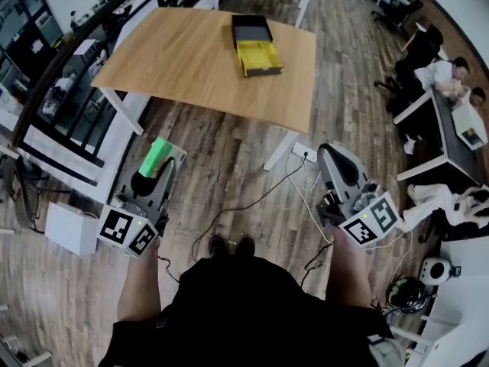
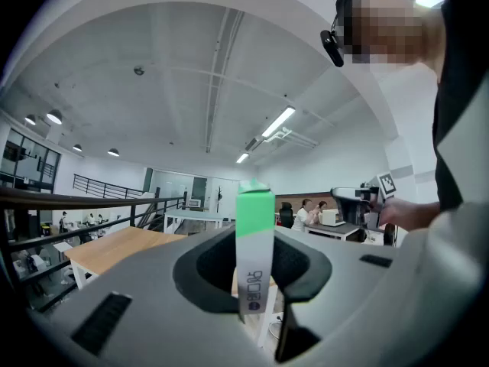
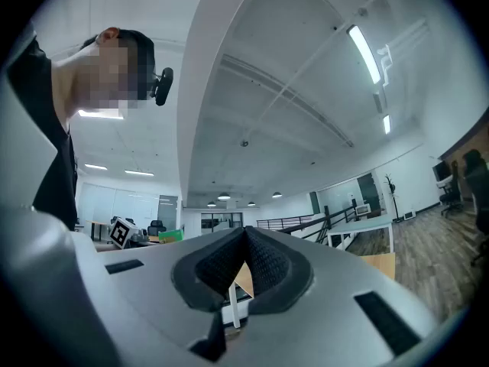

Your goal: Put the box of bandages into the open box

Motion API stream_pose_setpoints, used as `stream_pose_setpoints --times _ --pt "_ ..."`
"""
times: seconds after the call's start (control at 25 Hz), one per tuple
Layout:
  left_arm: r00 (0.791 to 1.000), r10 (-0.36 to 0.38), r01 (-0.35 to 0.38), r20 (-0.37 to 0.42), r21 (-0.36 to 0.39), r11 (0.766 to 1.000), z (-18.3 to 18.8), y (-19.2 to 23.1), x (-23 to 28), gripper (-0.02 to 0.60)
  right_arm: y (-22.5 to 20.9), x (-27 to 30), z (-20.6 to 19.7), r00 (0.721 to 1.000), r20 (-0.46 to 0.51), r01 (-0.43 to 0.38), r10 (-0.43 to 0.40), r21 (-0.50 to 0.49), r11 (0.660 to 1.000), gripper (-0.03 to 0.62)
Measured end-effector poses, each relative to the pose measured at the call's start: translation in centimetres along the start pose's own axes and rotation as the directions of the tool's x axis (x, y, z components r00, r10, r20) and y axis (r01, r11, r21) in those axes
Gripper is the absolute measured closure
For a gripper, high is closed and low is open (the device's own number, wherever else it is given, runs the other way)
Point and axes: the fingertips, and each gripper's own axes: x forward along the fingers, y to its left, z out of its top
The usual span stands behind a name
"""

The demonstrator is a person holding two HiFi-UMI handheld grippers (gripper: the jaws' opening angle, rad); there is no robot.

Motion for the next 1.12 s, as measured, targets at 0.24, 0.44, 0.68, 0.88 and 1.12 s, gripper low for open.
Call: stream_pose_setpoints --times 0.24,0.44,0.68,0.88,1.12 --pt "1.000 -0.003 0.003 -0.003 0.004 1.000 0.3 -0.1 0.4 0.491 -0.2 -0.1 -0.3 1.000 -0.001 0.004 -0.004 0.006 1.000 0.559" --pt "1.000 -0.007 0.007 -0.008 0.002 1.000 0.3 -0.5 0.5 0.491 0.0 -0.7 -0.3 1.000 0.000 0.008 -0.008 0.009 1.000 0.559" --pt "1.000 -0.016 0.016 -0.011 0.006 1.000 0.3 -2.0 1.0 0.491 -0.5 -2.2 0.2 1.000 0.020 0.012 -0.012 0.017 1.000 0.559" --pt "1.000 -0.011 0.011 -0.009 -0.001 1.000 0.4 -3.5 1.4 0.491 -1.4 -4.0 0.8 0.998 0.056 0.014 -0.016 0.045 0.999 0.556" --pt "1.000 0.004 -0.004 -0.014 0.027 1.000 0.2 -6.1 2.0 0.491 -2.4 -6.4 1.1 0.997 0.075 -0.004 -0.001 0.068 0.998 0.554"
